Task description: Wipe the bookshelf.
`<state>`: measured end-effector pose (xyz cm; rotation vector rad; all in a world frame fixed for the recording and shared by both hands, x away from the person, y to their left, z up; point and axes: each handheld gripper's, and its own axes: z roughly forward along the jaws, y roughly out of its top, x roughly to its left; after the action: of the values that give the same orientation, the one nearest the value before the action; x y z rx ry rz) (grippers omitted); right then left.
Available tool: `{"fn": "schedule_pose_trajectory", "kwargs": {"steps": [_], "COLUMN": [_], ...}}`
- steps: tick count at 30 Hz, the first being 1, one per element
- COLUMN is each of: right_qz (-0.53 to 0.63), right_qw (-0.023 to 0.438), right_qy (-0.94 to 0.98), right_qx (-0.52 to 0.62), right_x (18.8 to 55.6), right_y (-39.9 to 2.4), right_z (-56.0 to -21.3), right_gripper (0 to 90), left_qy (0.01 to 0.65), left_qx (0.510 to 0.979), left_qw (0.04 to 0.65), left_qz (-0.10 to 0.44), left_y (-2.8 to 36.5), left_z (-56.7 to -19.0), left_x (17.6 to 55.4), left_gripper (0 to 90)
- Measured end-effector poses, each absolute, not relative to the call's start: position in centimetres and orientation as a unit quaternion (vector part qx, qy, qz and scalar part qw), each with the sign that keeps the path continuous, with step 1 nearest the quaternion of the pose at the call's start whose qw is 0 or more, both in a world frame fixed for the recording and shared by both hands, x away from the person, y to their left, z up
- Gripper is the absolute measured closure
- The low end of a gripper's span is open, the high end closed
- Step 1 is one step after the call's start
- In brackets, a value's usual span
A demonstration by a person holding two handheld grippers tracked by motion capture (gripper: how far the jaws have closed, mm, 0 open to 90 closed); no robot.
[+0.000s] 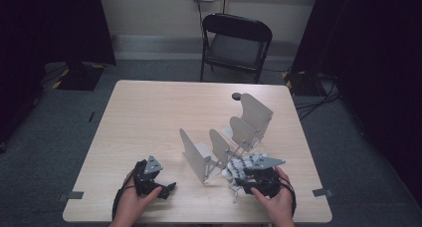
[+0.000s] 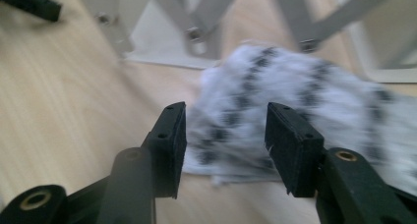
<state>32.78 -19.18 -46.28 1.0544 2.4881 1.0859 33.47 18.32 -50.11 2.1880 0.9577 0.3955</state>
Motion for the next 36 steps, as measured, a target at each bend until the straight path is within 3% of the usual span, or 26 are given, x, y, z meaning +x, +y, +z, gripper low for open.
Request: {"fn": "schedule_pose_trajectory", "kwargs": {"steps": [5,12,30,36], "right_qz": [0.358,0.360,0.316,0.334], "right_qw": [0.101,0.091,0.116,0.137], "right_qy": [0.861,0.863,0.849,0.838], "right_qx": [0.346,0.342,0.407,0.408], "right_x": [32.9,32.5,31.2,31.5], "right_y": [-17.8,-19.2,-24.7,-24.3], "right_z": [-47.9,-48.0,-47.2,-45.5], "right_gripper": [49.5,49.4,44.0,43.2], "left_qy": [0.371,0.371,0.369,0.368], "left_qx": [0.845,0.845,0.846,0.847], "left_qw": [0.353,0.354,0.354,0.352], "left_qz": [0.153,0.152,0.153,0.154], "left_y": [18.3,18.3,18.3,18.3], "left_z": [-50.1,-50.1,-50.1,-50.1], "left_x": [33.5,33.5,33.6,33.6], "left_gripper": [0.0,0.0,0.0,0.0]}}
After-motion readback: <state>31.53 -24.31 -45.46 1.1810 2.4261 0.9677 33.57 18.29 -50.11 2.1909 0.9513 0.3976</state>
